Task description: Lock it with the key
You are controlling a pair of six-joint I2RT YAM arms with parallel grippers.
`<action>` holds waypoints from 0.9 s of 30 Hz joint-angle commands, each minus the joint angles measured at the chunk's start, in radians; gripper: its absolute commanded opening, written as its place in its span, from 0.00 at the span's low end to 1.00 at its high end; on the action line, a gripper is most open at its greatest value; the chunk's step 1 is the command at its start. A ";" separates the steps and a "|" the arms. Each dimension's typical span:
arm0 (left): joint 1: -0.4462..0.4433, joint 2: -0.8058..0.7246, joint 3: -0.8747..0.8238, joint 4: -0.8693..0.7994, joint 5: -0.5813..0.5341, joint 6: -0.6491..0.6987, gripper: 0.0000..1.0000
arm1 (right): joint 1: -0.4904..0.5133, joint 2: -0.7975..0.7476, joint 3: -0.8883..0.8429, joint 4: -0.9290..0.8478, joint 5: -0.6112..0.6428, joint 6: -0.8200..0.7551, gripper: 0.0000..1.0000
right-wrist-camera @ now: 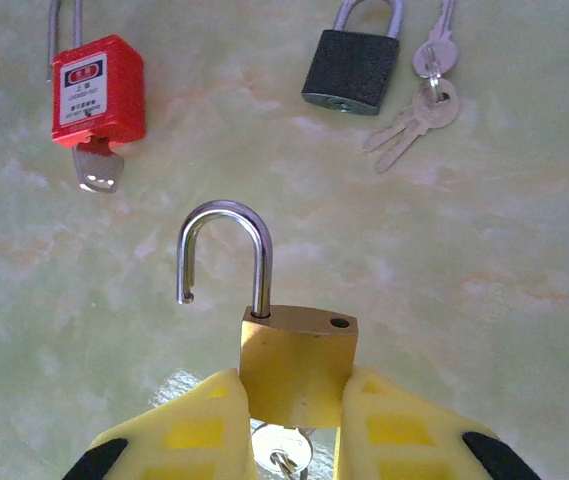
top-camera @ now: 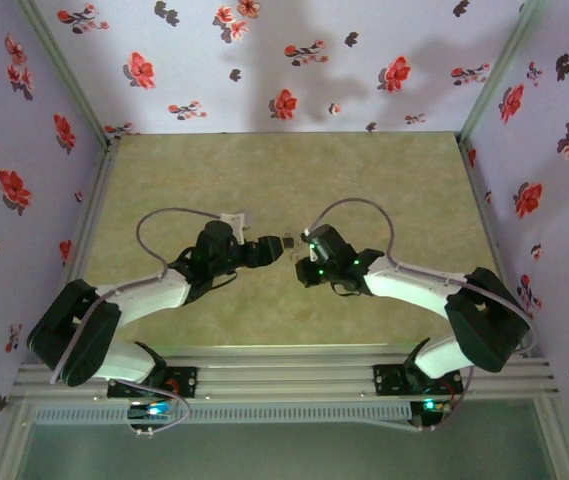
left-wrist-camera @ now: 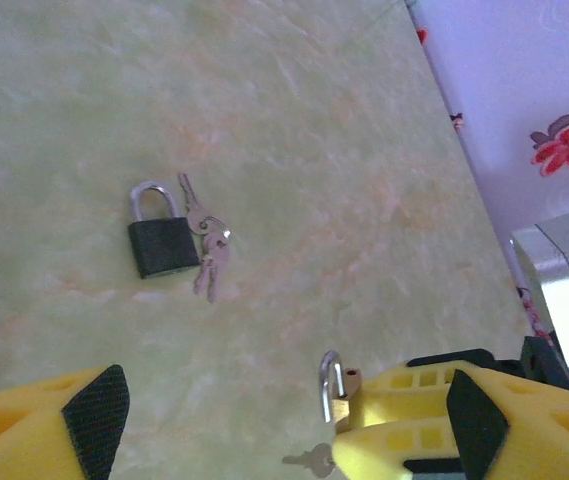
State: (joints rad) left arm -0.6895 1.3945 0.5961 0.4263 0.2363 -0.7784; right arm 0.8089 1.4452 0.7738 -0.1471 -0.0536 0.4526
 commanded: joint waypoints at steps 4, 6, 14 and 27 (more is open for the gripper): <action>-0.010 0.056 0.051 0.077 0.104 -0.041 0.82 | 0.027 -0.020 0.018 0.035 -0.011 0.001 0.18; -0.010 0.075 0.057 0.081 0.122 -0.048 0.79 | 0.032 -0.020 0.019 0.038 -0.009 0.003 0.18; -0.010 0.122 0.072 0.112 0.169 -0.077 0.72 | 0.051 -0.049 0.017 0.050 0.003 0.006 0.17; -0.010 0.173 0.078 0.185 0.238 -0.122 0.50 | 0.054 -0.078 0.006 0.048 0.015 0.008 0.16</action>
State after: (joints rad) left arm -0.6922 1.5463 0.6464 0.5564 0.4320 -0.8806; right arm 0.8539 1.3911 0.7742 -0.1238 -0.0559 0.4549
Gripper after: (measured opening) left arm 0.505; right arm 0.177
